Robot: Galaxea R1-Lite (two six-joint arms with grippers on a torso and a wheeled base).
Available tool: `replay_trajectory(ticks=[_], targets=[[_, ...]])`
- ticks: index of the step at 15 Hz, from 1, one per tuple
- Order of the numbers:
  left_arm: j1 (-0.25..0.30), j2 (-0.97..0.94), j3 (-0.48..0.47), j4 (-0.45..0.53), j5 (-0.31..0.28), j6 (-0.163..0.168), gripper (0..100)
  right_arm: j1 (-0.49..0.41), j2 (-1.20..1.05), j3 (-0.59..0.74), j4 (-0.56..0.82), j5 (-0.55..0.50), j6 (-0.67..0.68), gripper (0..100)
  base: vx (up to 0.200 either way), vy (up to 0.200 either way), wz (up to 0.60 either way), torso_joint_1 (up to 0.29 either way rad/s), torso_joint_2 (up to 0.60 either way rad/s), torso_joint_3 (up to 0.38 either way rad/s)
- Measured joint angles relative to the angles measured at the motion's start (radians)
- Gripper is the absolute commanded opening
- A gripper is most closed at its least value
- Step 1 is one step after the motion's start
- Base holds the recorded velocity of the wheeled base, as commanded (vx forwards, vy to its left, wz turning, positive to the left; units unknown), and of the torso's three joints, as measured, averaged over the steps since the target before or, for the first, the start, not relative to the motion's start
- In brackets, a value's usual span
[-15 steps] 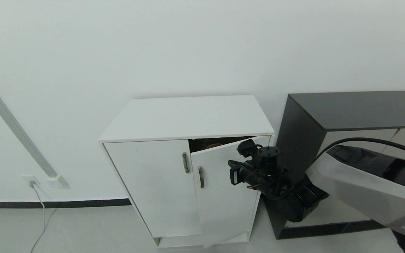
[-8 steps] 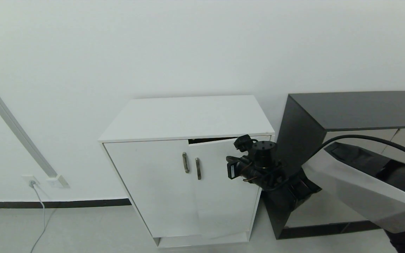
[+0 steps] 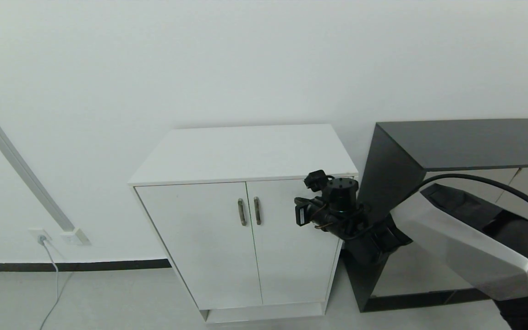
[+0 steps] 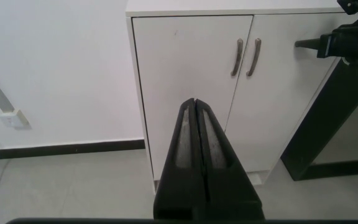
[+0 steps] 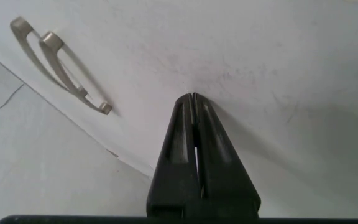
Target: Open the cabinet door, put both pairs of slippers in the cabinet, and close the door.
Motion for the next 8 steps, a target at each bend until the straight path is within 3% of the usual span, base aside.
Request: replay_trajectory(ticks=[8], targets=[[0.000,0.000,0.000,0.000,0.000,-0.002,0,-0.001,-0.002,0.000,0.002,-0.006,-0.003,0,0.000,0.000,0.00,0.000,0.00,0.000]])
